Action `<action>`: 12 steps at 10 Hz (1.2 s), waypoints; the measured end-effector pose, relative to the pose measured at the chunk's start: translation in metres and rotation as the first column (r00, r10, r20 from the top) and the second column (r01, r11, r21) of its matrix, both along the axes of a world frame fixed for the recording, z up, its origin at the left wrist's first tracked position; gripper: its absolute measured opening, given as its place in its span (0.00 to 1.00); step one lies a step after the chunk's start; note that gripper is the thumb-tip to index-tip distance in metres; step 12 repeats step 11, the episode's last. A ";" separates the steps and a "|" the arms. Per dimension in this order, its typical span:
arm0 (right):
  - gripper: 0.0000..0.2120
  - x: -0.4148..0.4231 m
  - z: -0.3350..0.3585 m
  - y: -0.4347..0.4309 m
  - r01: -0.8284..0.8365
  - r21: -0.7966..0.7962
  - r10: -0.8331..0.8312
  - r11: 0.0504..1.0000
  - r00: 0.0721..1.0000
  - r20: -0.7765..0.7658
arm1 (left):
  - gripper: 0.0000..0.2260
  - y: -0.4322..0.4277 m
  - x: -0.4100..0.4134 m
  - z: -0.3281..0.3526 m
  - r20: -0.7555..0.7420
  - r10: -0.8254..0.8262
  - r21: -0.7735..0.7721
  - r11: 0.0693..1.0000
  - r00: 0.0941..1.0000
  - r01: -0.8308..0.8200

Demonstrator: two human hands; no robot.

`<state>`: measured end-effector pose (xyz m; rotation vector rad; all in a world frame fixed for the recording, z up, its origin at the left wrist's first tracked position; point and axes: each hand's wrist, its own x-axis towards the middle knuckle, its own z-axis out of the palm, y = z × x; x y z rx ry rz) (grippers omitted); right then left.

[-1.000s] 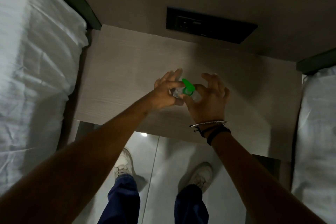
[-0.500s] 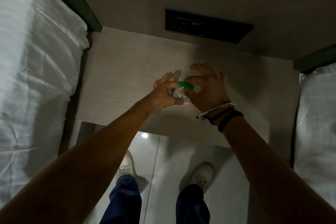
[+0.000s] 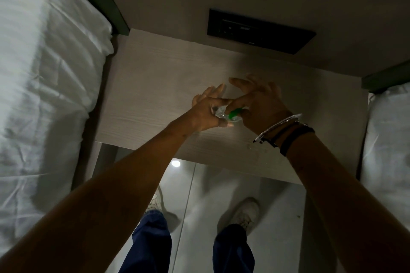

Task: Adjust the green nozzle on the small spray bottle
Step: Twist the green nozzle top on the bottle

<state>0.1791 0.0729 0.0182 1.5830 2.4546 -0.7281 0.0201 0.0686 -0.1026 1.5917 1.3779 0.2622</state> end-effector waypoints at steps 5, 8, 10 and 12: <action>0.14 0.008 -0.001 -0.010 -0.027 -0.007 0.026 1.000 0.999 -0.036 | 0.29 -0.001 0.001 0.000 -0.039 -0.021 0.003 1.000 0.999 0.021; 0.15 0.008 -0.004 -0.011 -0.043 -0.004 0.042 0.999 0.999 -0.014 | 0.30 0.001 0.002 -0.001 -0.076 -0.059 0.013 0.998 0.995 0.060; 0.23 0.024 0.019 -0.018 -0.087 0.068 0.093 0.994 0.992 -0.091 | 0.49 -0.005 -0.007 0.018 -0.176 -0.161 0.039 0.985 0.971 0.171; 0.22 0.039 0.053 -0.019 0.012 0.135 0.007 0.991 0.990 -0.141 | 0.53 -0.009 -0.023 0.062 -0.343 -0.238 0.097 0.953 0.909 0.286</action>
